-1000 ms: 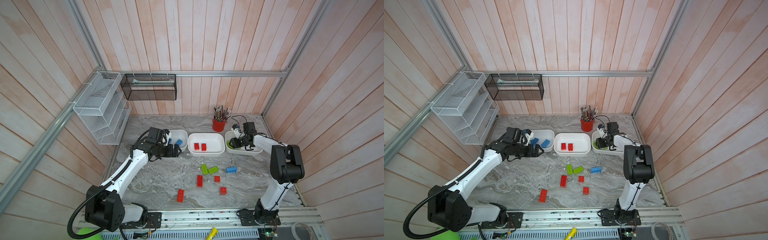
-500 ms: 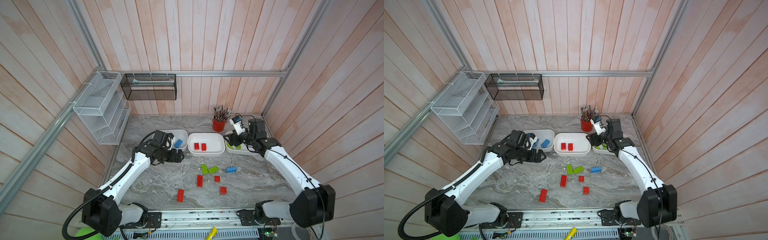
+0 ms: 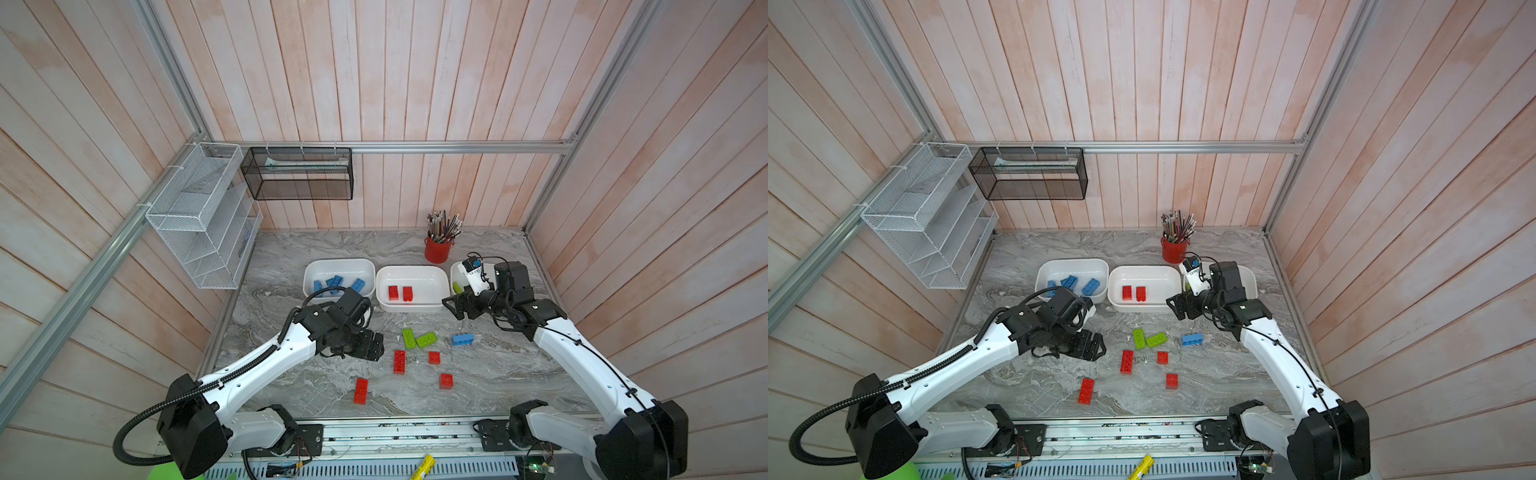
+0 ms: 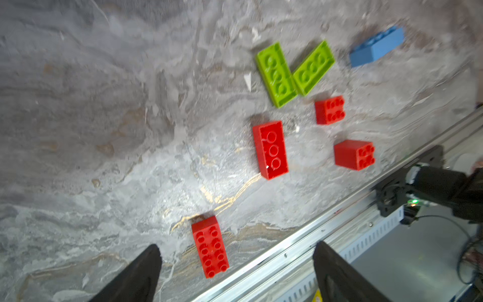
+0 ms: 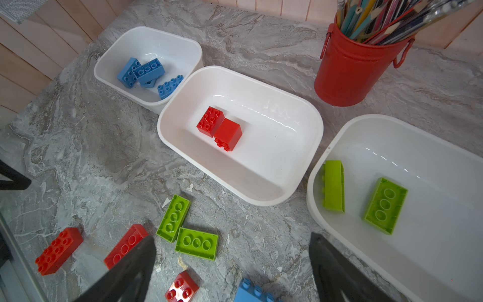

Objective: Sort the legos into containers by color
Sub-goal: Pick up the lego from the middle-left of the table.

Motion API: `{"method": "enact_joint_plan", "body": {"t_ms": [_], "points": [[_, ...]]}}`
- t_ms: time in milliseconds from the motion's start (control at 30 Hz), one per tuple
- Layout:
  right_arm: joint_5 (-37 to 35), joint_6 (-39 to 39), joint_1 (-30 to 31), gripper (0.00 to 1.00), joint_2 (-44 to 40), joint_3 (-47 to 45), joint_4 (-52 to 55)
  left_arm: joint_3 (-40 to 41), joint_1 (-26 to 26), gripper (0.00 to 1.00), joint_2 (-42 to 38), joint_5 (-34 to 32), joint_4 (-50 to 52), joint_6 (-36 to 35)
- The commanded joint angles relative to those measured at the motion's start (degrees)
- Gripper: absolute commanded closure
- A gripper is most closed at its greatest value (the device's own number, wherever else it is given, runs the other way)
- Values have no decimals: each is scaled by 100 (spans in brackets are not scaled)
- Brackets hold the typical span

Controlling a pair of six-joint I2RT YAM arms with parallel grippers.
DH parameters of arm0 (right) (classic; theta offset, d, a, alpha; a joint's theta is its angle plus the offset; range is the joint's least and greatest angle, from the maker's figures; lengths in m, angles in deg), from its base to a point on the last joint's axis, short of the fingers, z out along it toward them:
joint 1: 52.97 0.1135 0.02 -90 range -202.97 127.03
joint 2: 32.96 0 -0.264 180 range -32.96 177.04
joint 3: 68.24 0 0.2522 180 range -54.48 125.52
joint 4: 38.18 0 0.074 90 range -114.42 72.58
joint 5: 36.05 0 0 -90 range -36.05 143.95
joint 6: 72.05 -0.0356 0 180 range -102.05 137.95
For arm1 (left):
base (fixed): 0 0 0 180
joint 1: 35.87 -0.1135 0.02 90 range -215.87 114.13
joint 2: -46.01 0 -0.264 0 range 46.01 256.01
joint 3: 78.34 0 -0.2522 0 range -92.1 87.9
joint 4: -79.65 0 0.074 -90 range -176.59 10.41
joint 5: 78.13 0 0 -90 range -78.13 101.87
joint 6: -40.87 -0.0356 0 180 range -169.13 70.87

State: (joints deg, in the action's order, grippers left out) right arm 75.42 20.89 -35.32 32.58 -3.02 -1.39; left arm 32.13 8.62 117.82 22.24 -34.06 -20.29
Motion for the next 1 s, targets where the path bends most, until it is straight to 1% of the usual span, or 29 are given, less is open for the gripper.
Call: {"method": "enact_joint_plan", "body": {"t_ms": [0,67,133,200,233,300,467,600,700,800,867,967], "points": [[459,-142,26,2,-117,-129,17,403,330,9,-149,-363,132,730],[602,-179,61,2,-177,-229,-74,661,528,11,-124,-386,12,987],[587,-179,67,2,-183,-251,-80,831,786,14,-16,-396,-68,1208],[570,-128,67,2,-149,-226,-28,883,973,15,109,-442,-137,1369],[567,-110,69,2,-122,-203,7,890,1185,17,202,-478,-147,1436],[594,-105,76,2,-90,-181,35,924,1310,18,392,-638,-94,1535],[579,-75,76,2,-120,-191,3,1167,1403,26,590,-572,-566,1703],[551,-22,80,2,-113,-128,96,1257,1423,32,997,-755,-499,1670],[562,-29,78,2,-143,-128,85,1236,1431,41,1166,-708,-732,1625],[661,-49,80,2,-171,-158,113,1222,1441,45,1363,-694,-816,1584],[717,-55,79,2,-203,-174,140,1209,1440,51,1440,-724,-724,1534],[720,-22,76,2,-243,-181,161,1136,1442,65,1452,-823,-640,1511]]}}
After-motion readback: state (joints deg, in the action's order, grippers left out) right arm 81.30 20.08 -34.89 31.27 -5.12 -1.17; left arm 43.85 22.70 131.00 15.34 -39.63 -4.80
